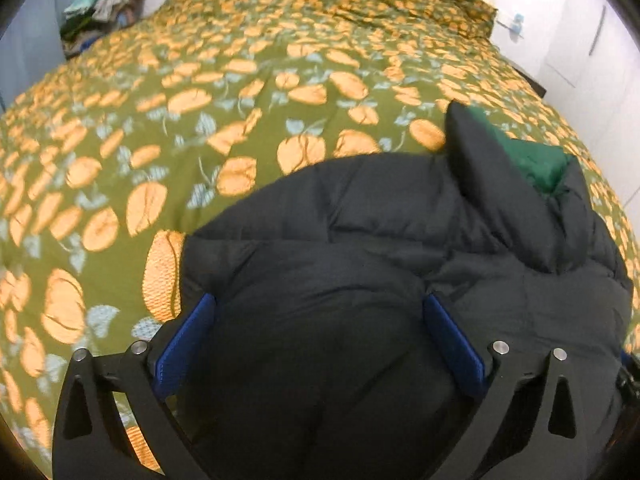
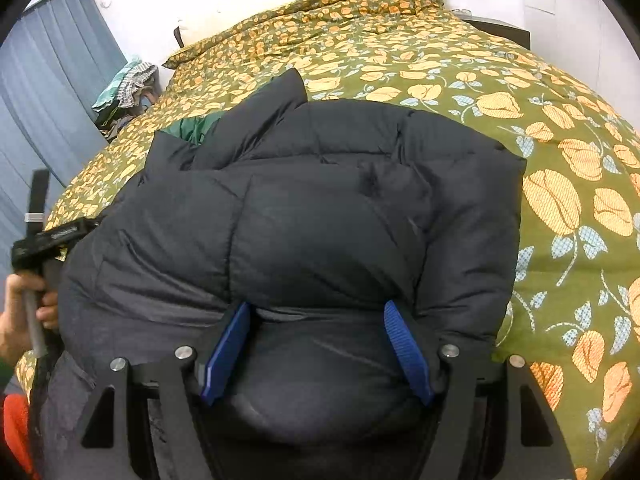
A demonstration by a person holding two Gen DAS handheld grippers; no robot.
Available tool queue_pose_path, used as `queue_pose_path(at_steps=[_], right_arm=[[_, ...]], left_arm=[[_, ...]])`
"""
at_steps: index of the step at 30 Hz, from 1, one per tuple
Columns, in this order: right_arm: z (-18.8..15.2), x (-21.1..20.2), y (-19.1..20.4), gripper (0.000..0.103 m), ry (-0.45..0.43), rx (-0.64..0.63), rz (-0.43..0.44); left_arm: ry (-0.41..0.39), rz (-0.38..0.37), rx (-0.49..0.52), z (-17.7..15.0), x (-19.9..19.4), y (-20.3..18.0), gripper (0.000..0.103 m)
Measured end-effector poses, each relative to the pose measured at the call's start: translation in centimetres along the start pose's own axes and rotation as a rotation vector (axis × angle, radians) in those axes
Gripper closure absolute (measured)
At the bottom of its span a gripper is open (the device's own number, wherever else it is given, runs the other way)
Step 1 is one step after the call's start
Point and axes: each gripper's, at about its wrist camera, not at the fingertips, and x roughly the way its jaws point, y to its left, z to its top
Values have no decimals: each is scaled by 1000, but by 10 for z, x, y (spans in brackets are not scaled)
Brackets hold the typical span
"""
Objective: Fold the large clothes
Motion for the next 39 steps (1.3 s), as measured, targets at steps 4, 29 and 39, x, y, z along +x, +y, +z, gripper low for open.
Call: queue_pose_path(at_steps=[4, 29, 39], right_arm=[[-2, 0, -1, 31, -14, 1, 7], [6, -47, 31, 21, -49, -109, -117], [-50, -154, 97, 20, -5, -237, -86]], left_arm=[[-8, 1, 6, -7, 9, -1, 1], [-143, -68, 95, -32, -137, -7, 1], [-105, -40, 192, -138, -209, -21, 1]])
